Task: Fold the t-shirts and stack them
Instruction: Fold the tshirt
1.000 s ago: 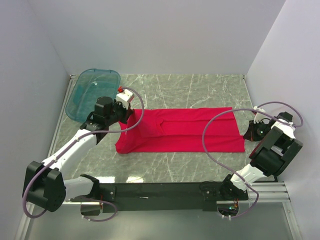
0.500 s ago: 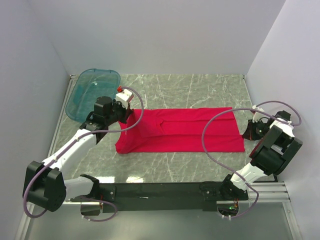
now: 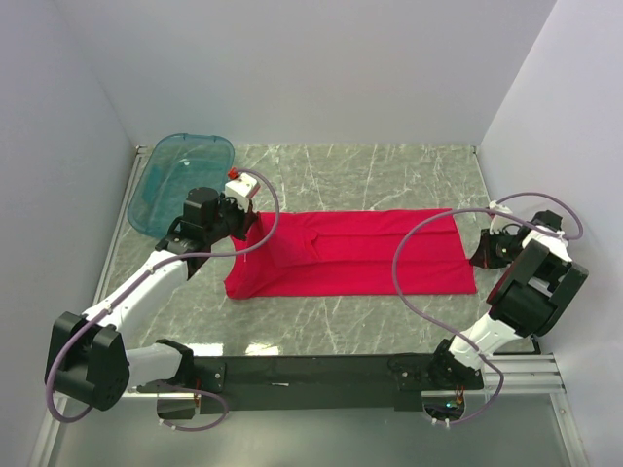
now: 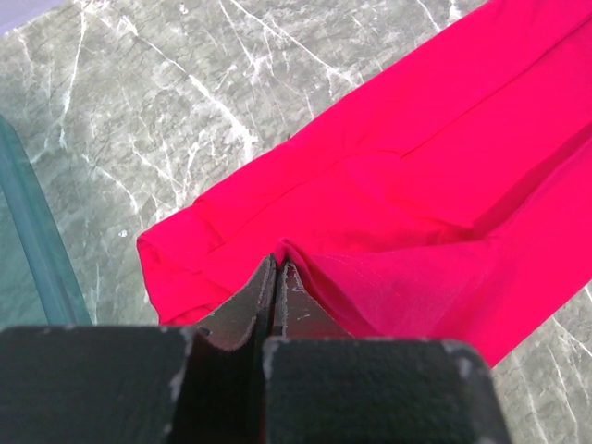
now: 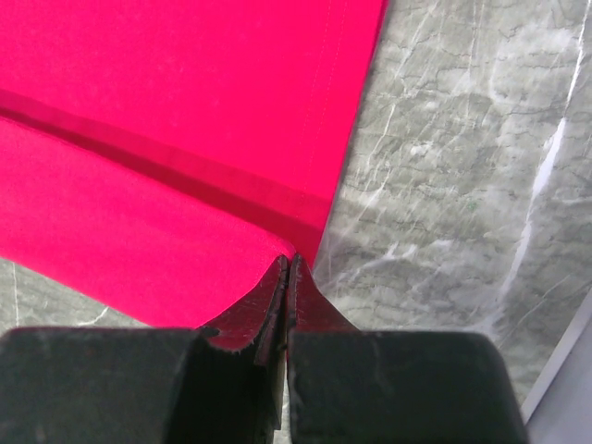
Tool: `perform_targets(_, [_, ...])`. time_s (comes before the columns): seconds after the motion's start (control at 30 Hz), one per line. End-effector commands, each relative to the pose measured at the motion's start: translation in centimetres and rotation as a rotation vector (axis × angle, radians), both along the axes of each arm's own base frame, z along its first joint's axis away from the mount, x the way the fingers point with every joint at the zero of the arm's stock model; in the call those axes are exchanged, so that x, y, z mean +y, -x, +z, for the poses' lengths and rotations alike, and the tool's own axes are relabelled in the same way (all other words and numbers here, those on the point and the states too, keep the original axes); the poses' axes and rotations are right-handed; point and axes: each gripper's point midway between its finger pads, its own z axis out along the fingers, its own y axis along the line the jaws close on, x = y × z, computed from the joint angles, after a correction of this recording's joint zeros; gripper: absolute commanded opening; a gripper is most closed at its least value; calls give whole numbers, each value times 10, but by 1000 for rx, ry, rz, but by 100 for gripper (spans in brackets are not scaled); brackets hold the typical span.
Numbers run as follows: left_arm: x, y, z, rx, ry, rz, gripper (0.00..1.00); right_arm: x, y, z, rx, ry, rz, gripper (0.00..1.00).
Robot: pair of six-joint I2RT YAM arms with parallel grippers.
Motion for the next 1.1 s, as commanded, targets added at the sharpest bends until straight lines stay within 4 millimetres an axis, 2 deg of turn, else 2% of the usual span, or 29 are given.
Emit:
perform_targets(0.0, [0,-10,19,-61,13,7,0,-13,-18,12,-50,42,-10,0])
perform_targets(0.9, [3,-14,9,-29,8,19,0,-13,-33,8,-43,46,-22,1])
perform_targets(1.0, [0,-17,7,-19,13,12,0,-14,-36,8,-44,56,-32,5])
perform_targets(1.07, [-1,-19,6,-15,13,9,0,-14,-39,9,-41,61,-55,13])
